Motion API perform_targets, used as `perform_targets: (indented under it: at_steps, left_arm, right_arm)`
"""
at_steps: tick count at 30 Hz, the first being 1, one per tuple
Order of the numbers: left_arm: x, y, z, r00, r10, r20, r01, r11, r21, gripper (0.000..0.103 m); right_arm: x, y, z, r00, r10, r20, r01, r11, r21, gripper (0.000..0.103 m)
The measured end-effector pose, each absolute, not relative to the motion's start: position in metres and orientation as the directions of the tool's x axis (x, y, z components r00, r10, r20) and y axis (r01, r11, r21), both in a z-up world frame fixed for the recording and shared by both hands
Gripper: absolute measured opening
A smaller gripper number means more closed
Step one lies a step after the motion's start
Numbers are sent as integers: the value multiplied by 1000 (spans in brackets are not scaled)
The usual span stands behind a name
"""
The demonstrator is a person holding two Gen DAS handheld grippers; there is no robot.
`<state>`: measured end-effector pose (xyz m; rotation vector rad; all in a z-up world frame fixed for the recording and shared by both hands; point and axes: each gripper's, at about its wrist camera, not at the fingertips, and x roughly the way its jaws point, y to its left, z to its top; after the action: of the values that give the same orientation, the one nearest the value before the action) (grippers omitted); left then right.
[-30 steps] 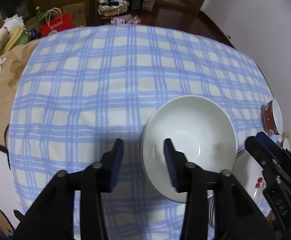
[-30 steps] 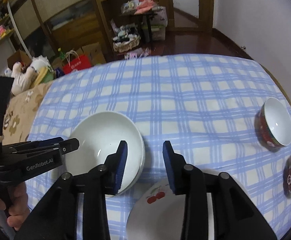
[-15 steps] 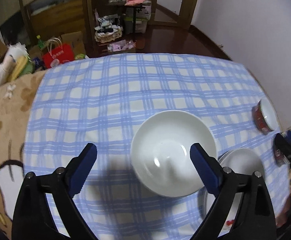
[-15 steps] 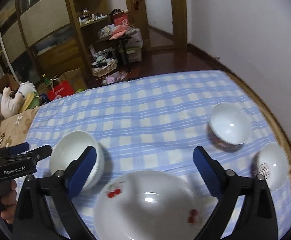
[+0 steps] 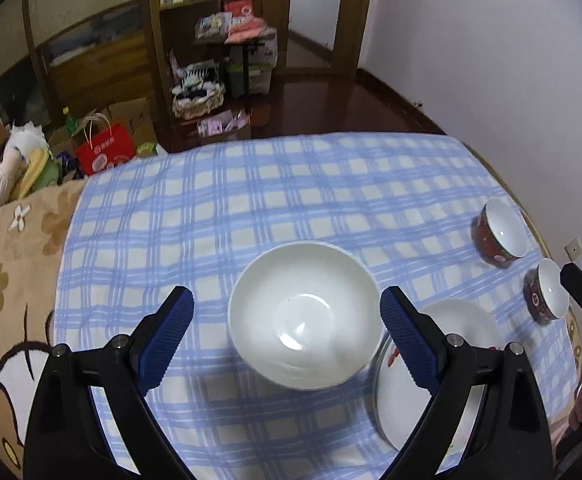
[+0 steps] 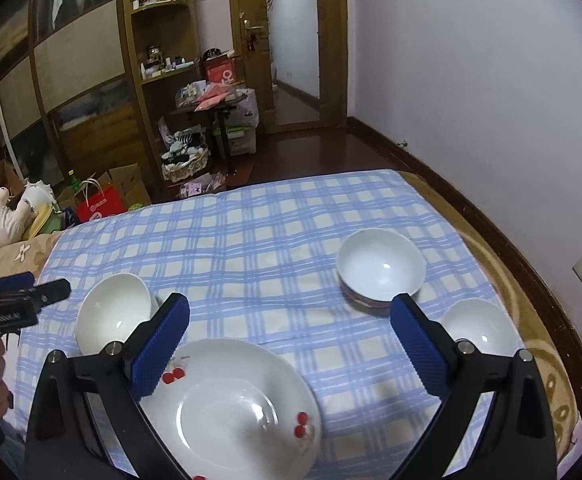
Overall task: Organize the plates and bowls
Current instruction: 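Move both open tools toward the red-stamped white plates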
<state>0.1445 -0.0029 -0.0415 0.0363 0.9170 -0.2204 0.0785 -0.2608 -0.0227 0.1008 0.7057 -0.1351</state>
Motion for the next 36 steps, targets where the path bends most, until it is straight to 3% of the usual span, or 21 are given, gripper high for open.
perform_targets:
  at_steps: [12,20,27,36]
  left_arm:
    - [115,-39,-13,673,-195,-713,274,962,-4,93]
    - [108,-77,4,700,-223,-678,306,952,3,93]
    - [99,-132,17,703,-282,-652,384,923,14,93]
    - [91,-208,6,666,-350,-659,460,888,-7,93]
  right_arm:
    - [58,-294,-8,827,-150,-542,221,973,67,103]
    - [49,-322,-2,816,-166,-553,254,963,85,103]
    - [32,-353,9,803,-268,-532,327,945,18,103]
    - [13,-399,1,784,-301,-544,407,910,83,103]
